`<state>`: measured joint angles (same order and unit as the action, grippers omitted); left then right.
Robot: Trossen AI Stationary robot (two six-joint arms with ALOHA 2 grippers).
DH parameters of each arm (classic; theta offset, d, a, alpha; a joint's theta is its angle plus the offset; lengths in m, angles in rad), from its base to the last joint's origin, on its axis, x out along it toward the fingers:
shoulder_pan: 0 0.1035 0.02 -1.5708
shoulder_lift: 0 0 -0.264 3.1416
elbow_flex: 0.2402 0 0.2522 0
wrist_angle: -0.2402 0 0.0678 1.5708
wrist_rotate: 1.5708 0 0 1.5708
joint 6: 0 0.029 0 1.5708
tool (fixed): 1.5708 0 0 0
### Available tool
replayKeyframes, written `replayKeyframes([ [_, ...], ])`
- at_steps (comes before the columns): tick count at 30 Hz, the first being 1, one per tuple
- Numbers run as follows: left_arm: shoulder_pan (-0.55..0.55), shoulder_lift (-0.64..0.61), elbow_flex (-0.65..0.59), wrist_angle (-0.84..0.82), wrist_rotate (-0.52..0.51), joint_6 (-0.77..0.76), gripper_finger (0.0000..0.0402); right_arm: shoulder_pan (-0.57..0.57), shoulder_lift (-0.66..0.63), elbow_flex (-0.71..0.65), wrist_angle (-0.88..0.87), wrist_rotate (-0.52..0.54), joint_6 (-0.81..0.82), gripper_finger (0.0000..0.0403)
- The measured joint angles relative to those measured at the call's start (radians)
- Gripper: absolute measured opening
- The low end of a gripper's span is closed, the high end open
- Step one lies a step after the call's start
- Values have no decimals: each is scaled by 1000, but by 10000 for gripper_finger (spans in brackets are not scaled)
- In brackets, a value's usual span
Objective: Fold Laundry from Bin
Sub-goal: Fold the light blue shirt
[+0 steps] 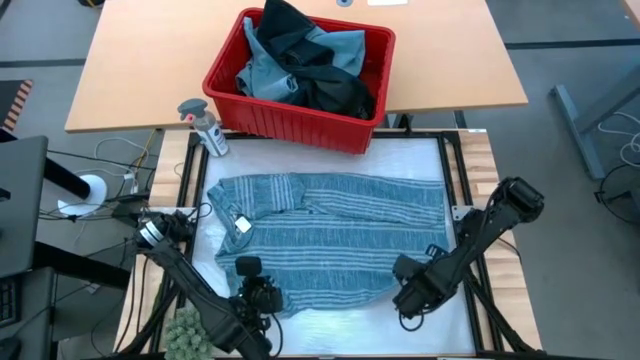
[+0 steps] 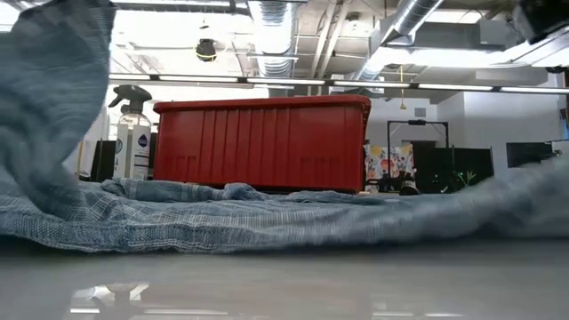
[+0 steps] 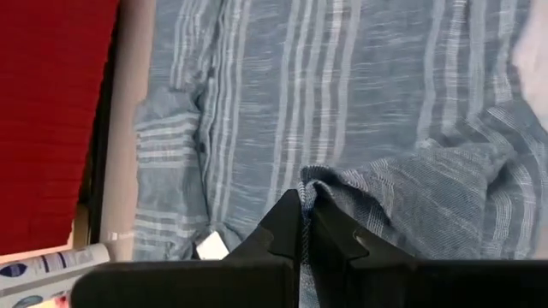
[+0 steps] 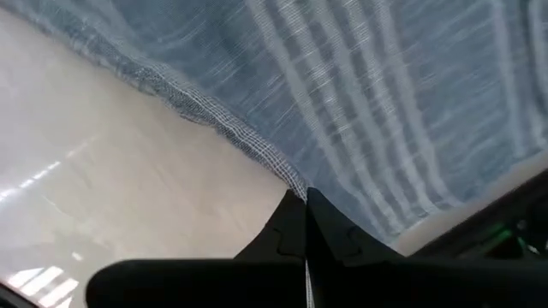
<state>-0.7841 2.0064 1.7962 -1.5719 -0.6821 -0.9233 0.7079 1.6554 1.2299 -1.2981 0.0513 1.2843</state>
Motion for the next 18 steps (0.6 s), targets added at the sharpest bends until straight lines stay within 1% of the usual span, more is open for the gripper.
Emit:
replayKeyframes([
  [5, 36, -8, -1, 0, -18, 5, 0, -43, -3, 47, -102, 0, -1, 18],
  [11, 100, -25, -1, 1, -72, -22, 0, -91, -13, 68, -227, 1, 2, 18],
  [18, 189, -99, -1, 1, -146, 8, 0, -163, -22, 68, -266, 34, -40, 18],
])
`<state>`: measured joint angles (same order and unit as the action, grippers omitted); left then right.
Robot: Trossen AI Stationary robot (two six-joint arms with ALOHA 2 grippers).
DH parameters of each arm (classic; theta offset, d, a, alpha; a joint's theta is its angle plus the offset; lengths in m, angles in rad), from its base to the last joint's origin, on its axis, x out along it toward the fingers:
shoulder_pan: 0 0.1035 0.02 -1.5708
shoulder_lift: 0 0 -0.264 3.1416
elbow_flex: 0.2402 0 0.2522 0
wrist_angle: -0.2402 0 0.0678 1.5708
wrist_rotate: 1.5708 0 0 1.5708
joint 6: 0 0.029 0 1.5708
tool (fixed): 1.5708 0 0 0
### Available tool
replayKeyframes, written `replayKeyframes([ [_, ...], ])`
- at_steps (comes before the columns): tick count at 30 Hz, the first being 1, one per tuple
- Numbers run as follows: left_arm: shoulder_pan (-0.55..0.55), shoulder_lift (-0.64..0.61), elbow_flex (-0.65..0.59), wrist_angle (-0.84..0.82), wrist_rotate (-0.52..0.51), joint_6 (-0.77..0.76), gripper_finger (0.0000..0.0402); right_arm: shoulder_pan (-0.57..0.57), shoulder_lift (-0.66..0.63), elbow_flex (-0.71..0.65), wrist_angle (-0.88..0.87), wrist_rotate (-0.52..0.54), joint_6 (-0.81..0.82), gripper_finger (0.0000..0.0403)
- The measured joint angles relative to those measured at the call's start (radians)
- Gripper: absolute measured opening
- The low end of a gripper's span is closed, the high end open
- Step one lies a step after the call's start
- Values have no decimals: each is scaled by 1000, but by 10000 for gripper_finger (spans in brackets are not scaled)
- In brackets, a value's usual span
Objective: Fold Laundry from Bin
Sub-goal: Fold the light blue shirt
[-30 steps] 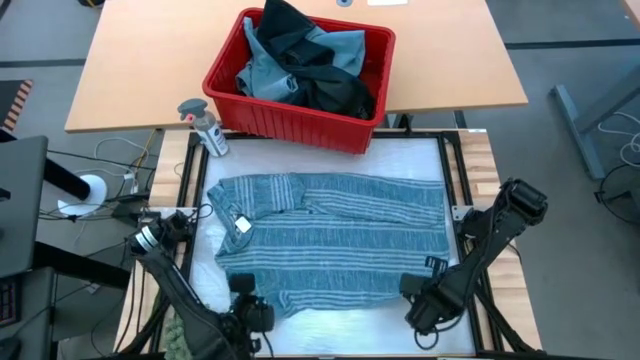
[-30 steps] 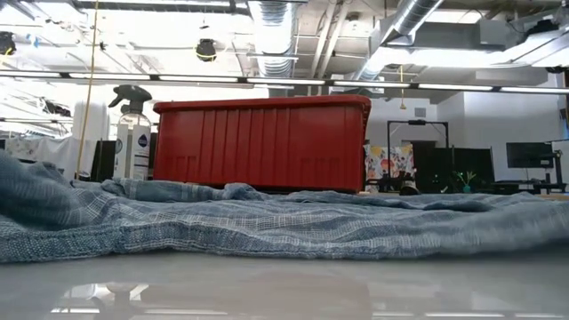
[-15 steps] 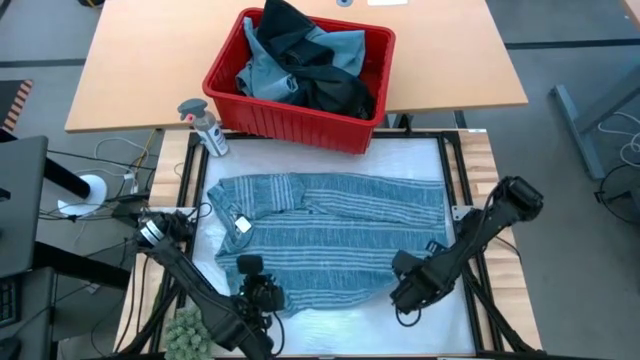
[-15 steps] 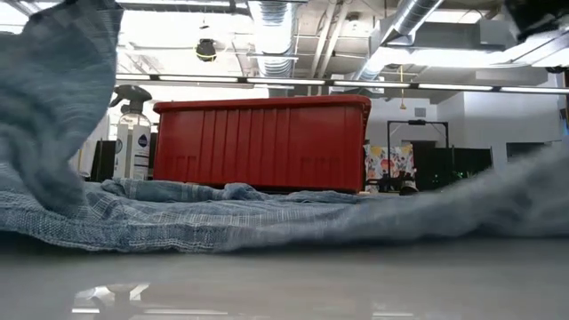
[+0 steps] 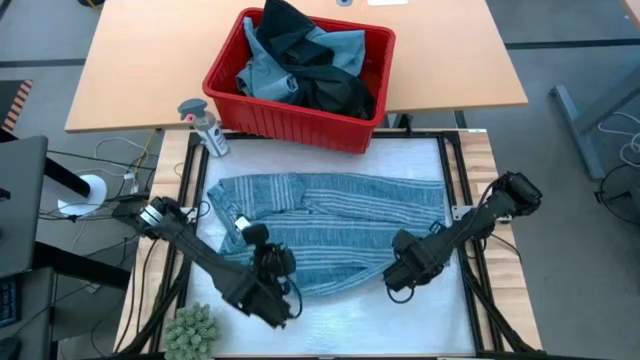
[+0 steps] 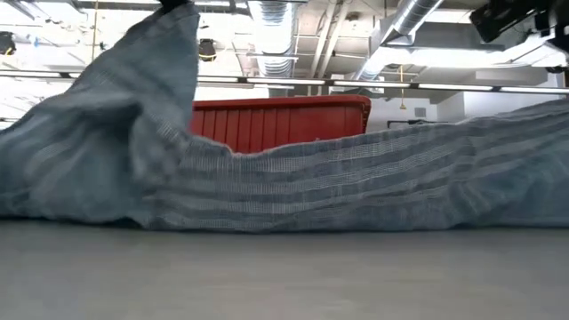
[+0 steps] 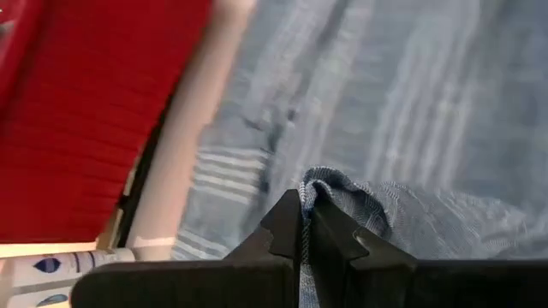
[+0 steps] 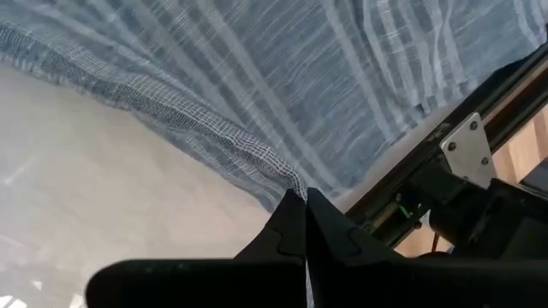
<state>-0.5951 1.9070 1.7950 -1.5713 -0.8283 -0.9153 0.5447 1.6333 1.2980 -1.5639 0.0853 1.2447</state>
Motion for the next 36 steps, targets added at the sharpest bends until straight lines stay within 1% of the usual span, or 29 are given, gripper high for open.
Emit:
replayKeyframes([
  [6, 84, -83, 0, 0, -57, 39, 0, -84, 0, 0, 0, 23, -75, 18],
  [13, 169, -98, -1, 1, -23, 106, 0, -173, -1, 0, -7, 50, -143, 18],
  [16, 184, -99, -48, 1, -2, 93, 0, -208, -1, -7, -7, 49, -164, 18],
  [20, 193, -108, -165, 0, 58, 45, 0, -255, -1, -26, -7, 49, -183, 18],
  [24, 190, -118, -264, 0, 59, -8, 0, -292, -1, -57, -8, 48, -221, 18],
  [29, 219, -151, -305, -1, 45, -5, 0, -322, -1, -100, -8, 23, -251, 18],
  [36, 295, -224, -308, 0, 27, 67, 0, -379, -1, -130, 21, 22, -332, 18],
])
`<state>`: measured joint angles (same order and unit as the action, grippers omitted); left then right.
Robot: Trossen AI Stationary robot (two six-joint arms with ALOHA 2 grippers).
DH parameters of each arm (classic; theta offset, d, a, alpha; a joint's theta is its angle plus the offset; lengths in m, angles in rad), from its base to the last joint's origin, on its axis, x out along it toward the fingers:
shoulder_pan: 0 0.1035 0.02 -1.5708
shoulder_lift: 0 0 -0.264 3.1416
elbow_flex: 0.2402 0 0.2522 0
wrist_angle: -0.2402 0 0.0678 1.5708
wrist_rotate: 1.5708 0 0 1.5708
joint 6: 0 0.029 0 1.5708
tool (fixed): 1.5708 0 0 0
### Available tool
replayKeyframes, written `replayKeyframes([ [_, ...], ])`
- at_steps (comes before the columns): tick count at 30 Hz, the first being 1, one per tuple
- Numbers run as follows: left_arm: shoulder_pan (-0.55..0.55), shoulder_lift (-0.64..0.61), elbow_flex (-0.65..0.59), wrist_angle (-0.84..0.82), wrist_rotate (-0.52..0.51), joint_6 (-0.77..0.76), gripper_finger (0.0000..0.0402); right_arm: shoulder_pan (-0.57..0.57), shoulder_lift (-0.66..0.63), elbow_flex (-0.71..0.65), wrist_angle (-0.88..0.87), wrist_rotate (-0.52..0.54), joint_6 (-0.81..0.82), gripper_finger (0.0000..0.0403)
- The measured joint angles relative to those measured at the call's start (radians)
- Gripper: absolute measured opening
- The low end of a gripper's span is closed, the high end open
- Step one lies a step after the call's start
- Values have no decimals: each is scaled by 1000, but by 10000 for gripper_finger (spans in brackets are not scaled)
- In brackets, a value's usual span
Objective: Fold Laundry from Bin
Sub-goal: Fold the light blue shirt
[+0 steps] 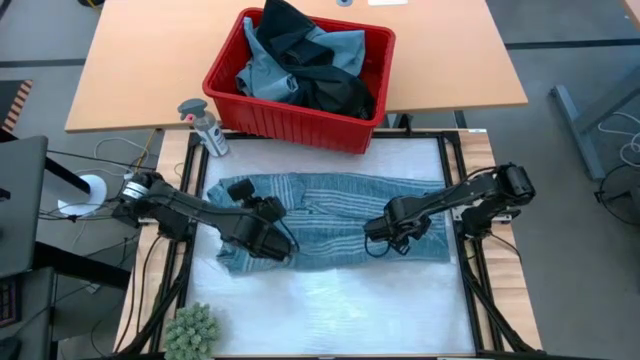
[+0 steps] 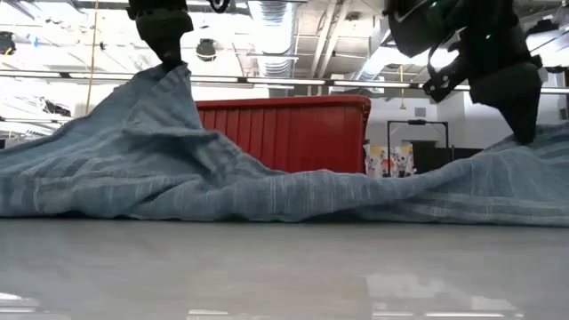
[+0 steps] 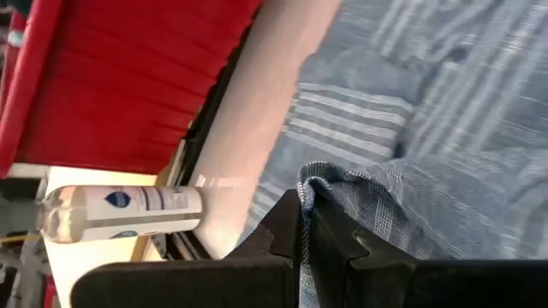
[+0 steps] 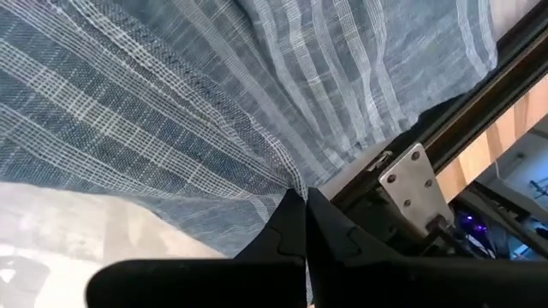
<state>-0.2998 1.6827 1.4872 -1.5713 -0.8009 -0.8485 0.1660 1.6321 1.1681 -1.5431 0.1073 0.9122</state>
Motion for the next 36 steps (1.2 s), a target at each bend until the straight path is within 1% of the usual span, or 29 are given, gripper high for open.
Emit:
replayKeyframes([
  [5, 42, -42, 0, 0, -4, 37, 0, -50, 0, -28, 40, 1, -66, 18],
  [8, 62, -56, 0, 0, -4, 62, 0, -69, 0, -34, 30, 11, -89, 18],
  [13, 92, -58, 0, 1, 0, 148, 0, -85, 0, -34, 28, 39, -120, 18],
  [19, 136, -52, -7, 1, 4, 162, 0, -98, 0, -34, 30, 46, -133, 23],
  [25, 158, -53, -105, 1, 26, 182, 0, -97, 0, -34, 32, 61, -139, 21],
  [28, 160, -54, -165, 17, 37, 161, 0, -93, 0, -34, 44, 78, -141, 34],
  [31, 159, -54, -209, 18, 19, 156, 0, -88, 0, -34, 60, 79, -184, 56],
  [36, 180, -54, -220, 18, -7, 175, 0, -92, 0, -34, 60, 79, -187, 75],
])
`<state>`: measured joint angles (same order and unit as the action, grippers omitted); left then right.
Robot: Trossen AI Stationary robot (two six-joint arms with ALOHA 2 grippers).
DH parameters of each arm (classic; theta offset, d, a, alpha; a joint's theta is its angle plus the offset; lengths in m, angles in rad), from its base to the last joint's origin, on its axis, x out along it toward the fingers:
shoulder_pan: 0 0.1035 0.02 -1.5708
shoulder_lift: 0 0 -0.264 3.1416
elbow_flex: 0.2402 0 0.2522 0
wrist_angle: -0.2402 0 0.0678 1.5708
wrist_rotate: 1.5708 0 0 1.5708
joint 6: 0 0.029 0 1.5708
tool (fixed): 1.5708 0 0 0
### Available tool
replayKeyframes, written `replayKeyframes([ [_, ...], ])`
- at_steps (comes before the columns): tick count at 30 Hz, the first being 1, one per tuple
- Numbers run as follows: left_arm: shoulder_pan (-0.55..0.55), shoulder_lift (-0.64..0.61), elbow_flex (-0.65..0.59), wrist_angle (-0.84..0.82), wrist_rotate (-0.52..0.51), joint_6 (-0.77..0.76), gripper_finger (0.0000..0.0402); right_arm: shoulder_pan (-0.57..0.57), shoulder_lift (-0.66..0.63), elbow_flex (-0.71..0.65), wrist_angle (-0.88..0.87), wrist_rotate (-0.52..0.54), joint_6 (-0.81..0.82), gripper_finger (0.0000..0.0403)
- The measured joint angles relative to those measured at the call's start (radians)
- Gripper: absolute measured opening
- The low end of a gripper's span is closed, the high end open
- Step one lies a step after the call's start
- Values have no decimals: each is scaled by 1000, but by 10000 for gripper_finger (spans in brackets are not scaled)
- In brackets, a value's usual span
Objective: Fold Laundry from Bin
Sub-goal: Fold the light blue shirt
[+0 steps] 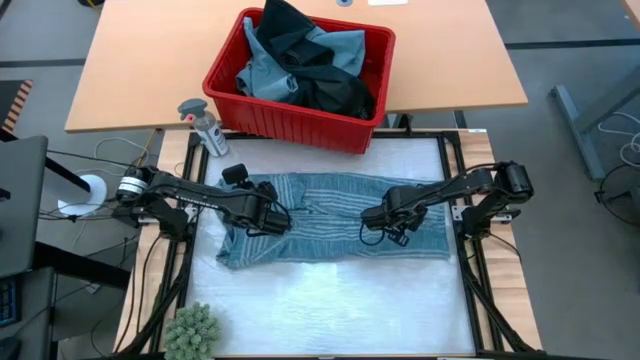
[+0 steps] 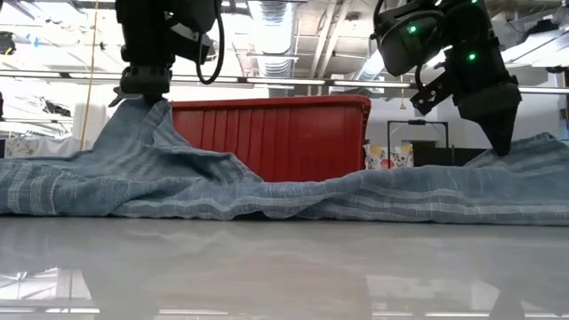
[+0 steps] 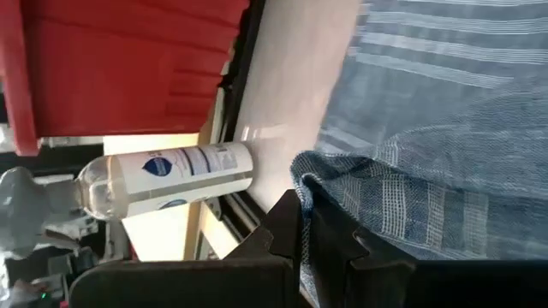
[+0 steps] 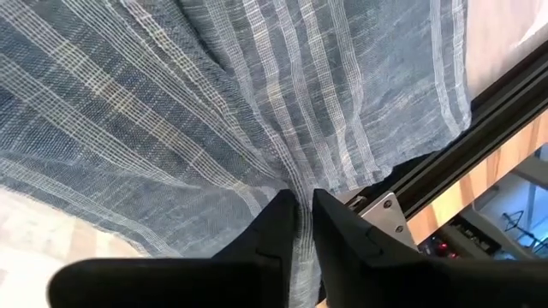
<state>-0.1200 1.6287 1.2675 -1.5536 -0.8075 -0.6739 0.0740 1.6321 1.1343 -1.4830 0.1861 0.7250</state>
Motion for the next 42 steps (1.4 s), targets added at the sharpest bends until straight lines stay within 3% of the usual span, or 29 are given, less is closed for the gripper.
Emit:
replayKeyframes([
  [6, 0, 0, 2, -7, -118, -10, 0, 0, 0, 0, -3, -13, -7, 112],
  [14, 12, 0, 54, 62, -95, 128, 36, -4, -3, 0, 8, -10, -25, 187],
  [19, 37, 0, 59, 126, 3, 225, 86, 25, -50, 1, 111, -18, -30, 187],
  [23, 49, -6, 59, 120, 15, 220, 126, 60, -69, 2, 195, -37, -21, 173],
  [26, 46, -45, 66, 130, 22, 208, 147, 98, -70, 2, 266, -78, -35, 168],
  [29, 24, -116, 95, 147, 109, 195, 161, 162, -70, 2, 333, -80, -83, 169],
  [34, -69, -275, 107, 279, 445, 200, 166, 287, -70, 2, 348, -37, -231, 184],
  [36, -144, -319, 104, 330, 529, 154, 163, 339, -70, 2, 339, -11, -271, 189],
  [39, -293, -338, 103, 338, 542, 43, 159, 413, -70, 1, 315, 4, -278, 192],
  [42, -457, -317, 93, 308, 446, -130, 158, 476, -70, 1, 294, 6, -224, 192],
])
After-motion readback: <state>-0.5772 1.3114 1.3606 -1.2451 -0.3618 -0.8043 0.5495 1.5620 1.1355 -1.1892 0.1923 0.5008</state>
